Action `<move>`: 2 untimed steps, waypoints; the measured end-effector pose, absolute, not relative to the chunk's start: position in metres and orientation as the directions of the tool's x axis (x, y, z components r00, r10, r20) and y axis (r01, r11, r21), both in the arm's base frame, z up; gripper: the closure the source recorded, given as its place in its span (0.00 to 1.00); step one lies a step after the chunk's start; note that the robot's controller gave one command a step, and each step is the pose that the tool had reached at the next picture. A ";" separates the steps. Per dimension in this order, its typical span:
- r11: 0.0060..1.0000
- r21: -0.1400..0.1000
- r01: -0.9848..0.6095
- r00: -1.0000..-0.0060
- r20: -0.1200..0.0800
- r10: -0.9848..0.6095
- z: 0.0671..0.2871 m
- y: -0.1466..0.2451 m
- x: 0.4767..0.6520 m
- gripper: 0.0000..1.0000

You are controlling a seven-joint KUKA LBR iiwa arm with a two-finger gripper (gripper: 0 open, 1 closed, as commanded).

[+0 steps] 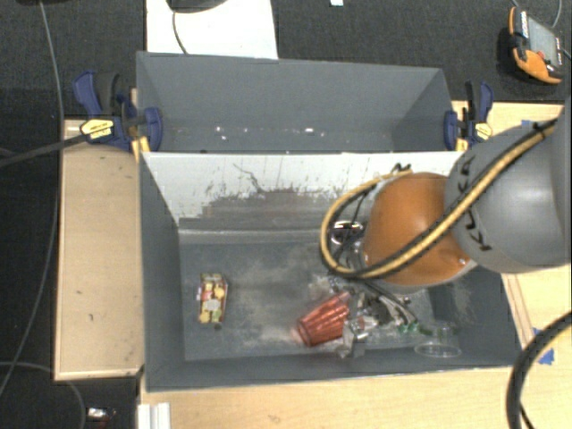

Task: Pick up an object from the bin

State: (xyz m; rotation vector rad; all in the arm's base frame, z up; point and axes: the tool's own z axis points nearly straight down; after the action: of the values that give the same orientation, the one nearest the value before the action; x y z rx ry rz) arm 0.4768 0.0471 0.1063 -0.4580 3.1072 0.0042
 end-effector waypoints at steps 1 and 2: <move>0.962 -0.006 -0.272 -0.962 -0.023 -0.272 0.071 0.048 0.481 0.00; 0.945 -0.003 -0.327 -0.945 -0.014 -0.327 0.070 0.050 0.479 1.00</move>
Offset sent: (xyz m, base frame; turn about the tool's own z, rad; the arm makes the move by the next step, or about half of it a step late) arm 0.0017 0.0037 -0.0363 -0.0708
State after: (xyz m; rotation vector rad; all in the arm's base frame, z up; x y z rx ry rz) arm 0.4789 0.0501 0.0699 -0.5178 3.0837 -0.0008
